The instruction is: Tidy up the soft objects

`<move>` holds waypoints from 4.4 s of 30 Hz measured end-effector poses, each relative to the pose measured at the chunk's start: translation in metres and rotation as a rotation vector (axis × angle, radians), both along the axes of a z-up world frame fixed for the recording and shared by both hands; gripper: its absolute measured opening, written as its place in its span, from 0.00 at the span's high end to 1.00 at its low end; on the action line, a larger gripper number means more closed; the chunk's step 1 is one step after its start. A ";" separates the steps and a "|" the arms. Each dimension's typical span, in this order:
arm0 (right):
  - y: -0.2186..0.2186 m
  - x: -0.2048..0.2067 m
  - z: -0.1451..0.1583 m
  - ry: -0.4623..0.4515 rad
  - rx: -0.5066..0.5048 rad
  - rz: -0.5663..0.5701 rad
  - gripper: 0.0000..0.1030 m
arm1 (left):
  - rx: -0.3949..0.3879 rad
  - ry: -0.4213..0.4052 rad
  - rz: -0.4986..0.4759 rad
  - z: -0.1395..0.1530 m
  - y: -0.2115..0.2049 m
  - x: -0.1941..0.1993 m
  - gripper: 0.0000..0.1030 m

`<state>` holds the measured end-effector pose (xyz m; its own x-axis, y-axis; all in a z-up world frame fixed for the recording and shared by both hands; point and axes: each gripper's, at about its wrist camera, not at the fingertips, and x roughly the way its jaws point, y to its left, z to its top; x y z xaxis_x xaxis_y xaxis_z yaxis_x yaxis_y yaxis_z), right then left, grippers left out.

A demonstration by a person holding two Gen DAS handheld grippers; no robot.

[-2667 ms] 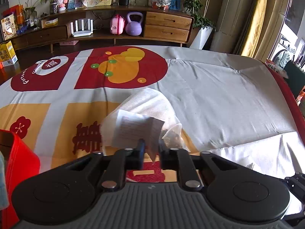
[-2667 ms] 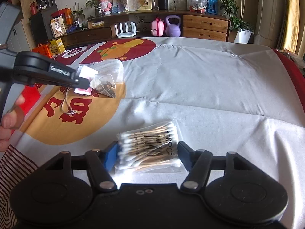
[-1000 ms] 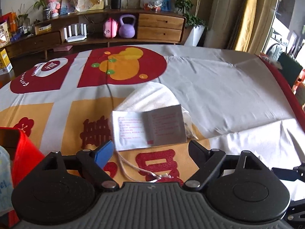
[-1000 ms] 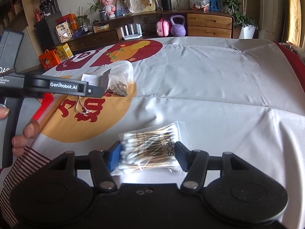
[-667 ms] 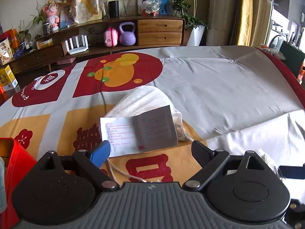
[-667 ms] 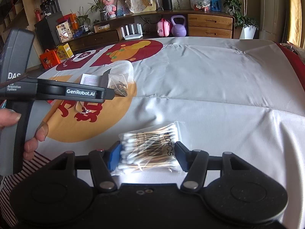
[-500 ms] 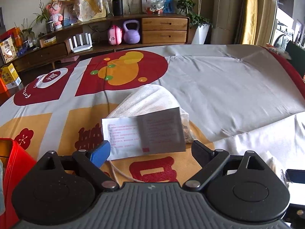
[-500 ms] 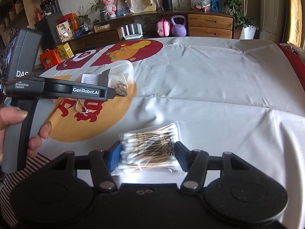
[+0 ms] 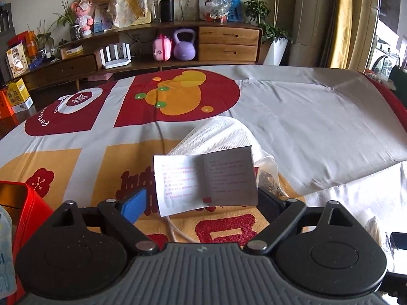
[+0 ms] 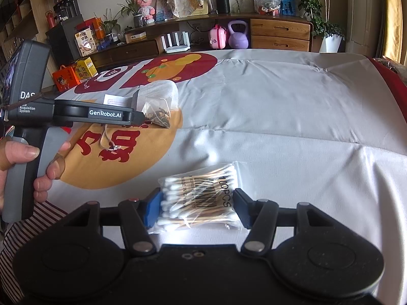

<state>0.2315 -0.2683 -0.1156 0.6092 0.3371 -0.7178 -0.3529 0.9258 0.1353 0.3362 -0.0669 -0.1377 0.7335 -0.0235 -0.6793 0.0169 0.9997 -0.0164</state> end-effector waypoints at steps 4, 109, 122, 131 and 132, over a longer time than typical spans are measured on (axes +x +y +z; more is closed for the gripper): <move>0.000 0.000 0.000 -0.002 -0.003 -0.001 0.43 | -0.026 -0.015 -0.008 0.005 0.001 -0.004 0.40; 0.306 -0.061 0.052 -0.129 -0.145 0.443 0.39 | -0.173 0.099 0.253 0.039 0.267 -0.137 0.96; 0.298 -0.067 0.053 -0.119 -0.138 0.433 0.31 | -0.156 0.151 0.263 0.037 0.264 -0.148 0.93; 0.288 -0.071 0.061 -0.129 -0.113 0.426 0.29 | -0.149 0.134 0.270 0.046 0.259 -0.157 0.91; 0.287 -0.073 0.063 -0.131 -0.108 0.426 0.29 | -0.148 0.131 0.270 0.047 0.259 -0.159 0.91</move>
<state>0.1589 0.0183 -0.0530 0.5204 0.5043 -0.6890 -0.7128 0.7010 -0.0253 0.1776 0.1918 -0.0907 0.6331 0.0546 -0.7722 -0.2605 0.9544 -0.1460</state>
